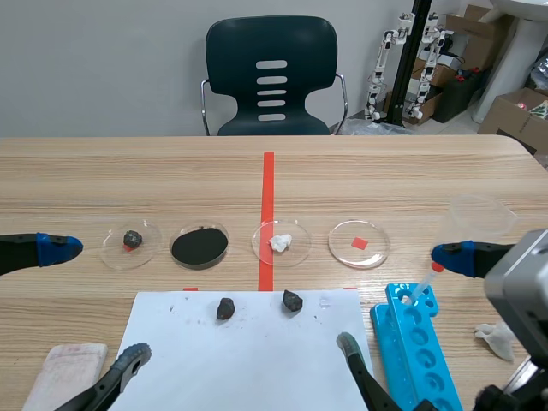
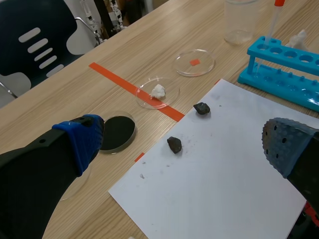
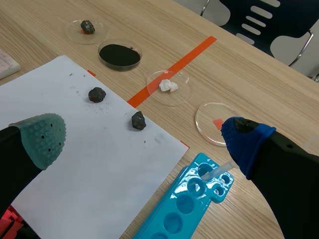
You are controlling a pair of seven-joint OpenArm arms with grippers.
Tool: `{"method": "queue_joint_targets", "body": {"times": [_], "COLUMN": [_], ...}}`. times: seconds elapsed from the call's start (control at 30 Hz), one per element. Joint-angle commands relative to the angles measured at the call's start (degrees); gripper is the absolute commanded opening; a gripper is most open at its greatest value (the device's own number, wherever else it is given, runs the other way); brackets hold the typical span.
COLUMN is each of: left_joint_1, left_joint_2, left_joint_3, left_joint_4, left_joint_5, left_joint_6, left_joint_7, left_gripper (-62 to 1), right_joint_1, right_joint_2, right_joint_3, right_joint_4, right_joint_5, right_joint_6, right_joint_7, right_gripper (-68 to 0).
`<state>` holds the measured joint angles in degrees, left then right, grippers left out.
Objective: Return to the home posture
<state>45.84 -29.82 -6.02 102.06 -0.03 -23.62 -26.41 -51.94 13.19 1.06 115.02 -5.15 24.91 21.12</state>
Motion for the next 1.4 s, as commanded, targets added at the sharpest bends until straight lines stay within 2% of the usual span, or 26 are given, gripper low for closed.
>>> {"method": "queue_joint_targets", "body": {"times": [0.0,1.37], "left_joint_1": [-0.3,-0.3], "left_joint_2": [0.4,0.4], "left_joint_3": [0.2,0.2], "left_joint_4": [0.8,0.8], "left_joint_5": [-0.7,-0.8], "left_joint_6": [0.3,0.3], "left_joint_7": [-0.8,0.9], "left_gripper": [1.4,1.4], "right_joint_1": [0.4,0.4], "right_joint_2": [0.6,0.6], "right_joint_3": [0.2,0.2], "right_joint_4": [0.5,0.5], "right_joint_5": [0.6,0.6], "right_joint_6": [0.0,0.0], "right_joint_7": [1.0,1.0], "right_gripper": [0.4,0.4]}}
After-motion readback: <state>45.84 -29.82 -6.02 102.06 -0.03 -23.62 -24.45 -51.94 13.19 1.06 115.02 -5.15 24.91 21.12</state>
